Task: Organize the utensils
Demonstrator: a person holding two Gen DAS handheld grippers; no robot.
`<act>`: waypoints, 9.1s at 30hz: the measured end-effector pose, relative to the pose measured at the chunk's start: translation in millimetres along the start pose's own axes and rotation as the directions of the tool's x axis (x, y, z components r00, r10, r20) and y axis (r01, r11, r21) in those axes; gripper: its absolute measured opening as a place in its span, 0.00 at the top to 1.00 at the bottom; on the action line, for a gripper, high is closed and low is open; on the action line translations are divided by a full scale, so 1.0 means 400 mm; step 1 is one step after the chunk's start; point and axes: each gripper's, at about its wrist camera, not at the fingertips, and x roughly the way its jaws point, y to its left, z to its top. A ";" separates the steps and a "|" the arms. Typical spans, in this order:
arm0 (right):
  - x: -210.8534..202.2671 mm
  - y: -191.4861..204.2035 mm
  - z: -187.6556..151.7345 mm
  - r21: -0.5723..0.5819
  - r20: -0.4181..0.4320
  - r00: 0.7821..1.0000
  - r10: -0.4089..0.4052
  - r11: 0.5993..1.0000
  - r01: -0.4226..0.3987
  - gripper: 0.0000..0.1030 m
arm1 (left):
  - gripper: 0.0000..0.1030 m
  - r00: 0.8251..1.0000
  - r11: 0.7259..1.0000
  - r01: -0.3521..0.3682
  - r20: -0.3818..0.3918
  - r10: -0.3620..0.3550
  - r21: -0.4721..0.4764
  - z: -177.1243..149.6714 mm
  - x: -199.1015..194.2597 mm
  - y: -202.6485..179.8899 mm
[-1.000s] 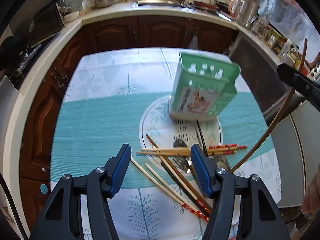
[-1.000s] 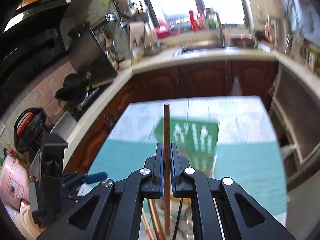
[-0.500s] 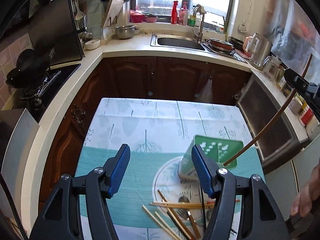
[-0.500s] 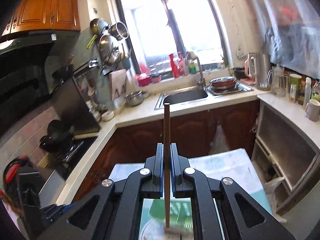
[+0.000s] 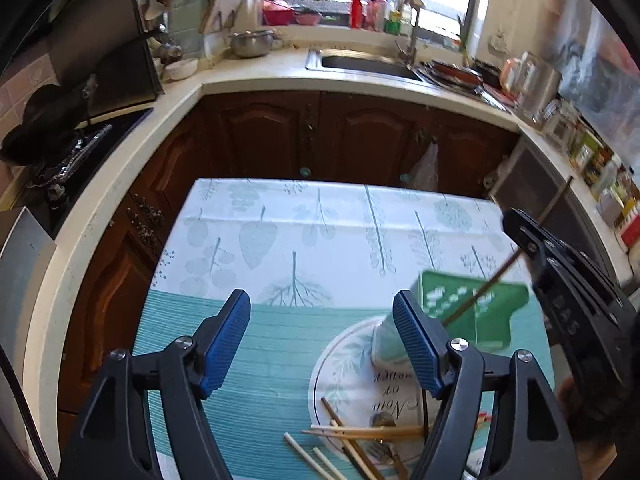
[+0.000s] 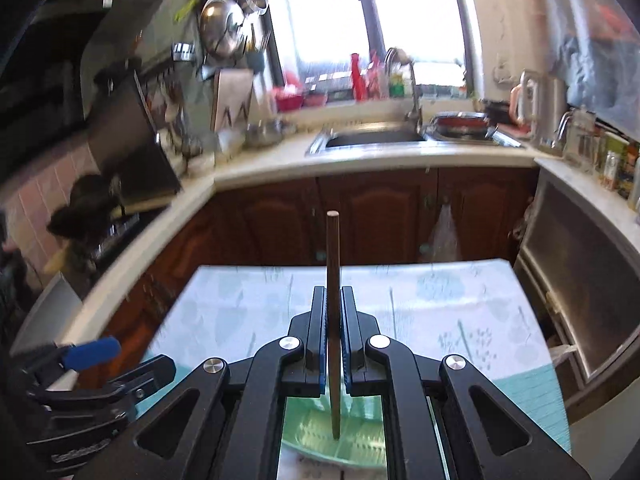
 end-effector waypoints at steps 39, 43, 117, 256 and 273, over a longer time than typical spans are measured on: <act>-0.373 -0.306 -0.339 0.322 -0.069 0.990 0.125 0.942 -0.097 0.52 | 0.50 0.924 0.987 0.158 -0.357 -0.138 0.027 -0.287 0.261 -0.226; -0.369 -0.343 -0.382 0.356 -0.089 0.988 0.126 0.931 -0.087 0.52 | 0.57 0.915 0.987 0.151 -0.385 -0.120 0.052 -0.290 0.290 -0.256; -0.388 -0.230 -0.394 0.304 -0.067 0.968 0.243 0.929 -0.212 0.52 | 0.98 0.949 0.984 0.148 0.265 -0.169 0.098 0.051 -0.423 -0.255; -0.291 0.223 -0.683 -0.385 -0.593 0.805 0.030 0.867 -0.316 0.90 | 0.45 0.810 0.844 0.428 -0.277 -0.517 -0.323 -0.495 0.110 0.178; -0.410 0.252 -0.663 -0.390 -0.462 0.876 0.138 0.856 -0.340 0.89 | 0.64 0.810 0.849 0.489 -0.257 -0.527 -0.201 -0.408 0.070 0.062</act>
